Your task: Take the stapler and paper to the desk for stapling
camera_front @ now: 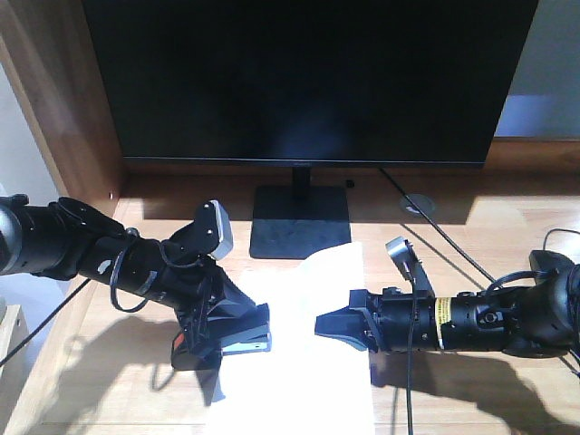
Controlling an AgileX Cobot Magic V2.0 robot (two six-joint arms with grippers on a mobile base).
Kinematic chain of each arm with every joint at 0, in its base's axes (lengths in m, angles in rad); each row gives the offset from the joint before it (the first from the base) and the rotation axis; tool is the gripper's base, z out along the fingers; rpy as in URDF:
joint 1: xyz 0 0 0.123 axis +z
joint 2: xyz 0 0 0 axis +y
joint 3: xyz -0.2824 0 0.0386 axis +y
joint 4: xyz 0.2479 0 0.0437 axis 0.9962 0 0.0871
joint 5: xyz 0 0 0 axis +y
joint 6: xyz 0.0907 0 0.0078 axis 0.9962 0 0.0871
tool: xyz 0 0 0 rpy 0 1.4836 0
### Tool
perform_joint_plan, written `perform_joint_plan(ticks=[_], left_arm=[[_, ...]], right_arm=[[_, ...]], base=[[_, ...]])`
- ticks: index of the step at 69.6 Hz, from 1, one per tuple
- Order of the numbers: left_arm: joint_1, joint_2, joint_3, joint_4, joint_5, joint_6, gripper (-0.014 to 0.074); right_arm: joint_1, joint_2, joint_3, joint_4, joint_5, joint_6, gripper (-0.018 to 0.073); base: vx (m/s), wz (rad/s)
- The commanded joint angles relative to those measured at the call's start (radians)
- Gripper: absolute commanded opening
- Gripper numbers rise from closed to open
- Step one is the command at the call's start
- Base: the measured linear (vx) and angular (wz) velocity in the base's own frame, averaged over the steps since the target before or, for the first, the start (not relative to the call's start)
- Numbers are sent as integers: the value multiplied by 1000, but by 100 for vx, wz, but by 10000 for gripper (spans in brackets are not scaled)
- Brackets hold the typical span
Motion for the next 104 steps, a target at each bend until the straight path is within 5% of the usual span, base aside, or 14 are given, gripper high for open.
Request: perform_joint_plan(ticks=[1,80,104], left_arm=[[-10,-41,-25,-62,26,51,-6],[-26,87,-24,25,-6,40,-6],[-26,-61,-24,25,39,9,-6]], right_arm=[[-1,-38,-18,20,-65,-6,-3],[-1,-38,-18,20,-69,-5,-3],[-1,-38,-18,20,-68,-6,-3]], base=[[0,0],[0,0],[0,0]])
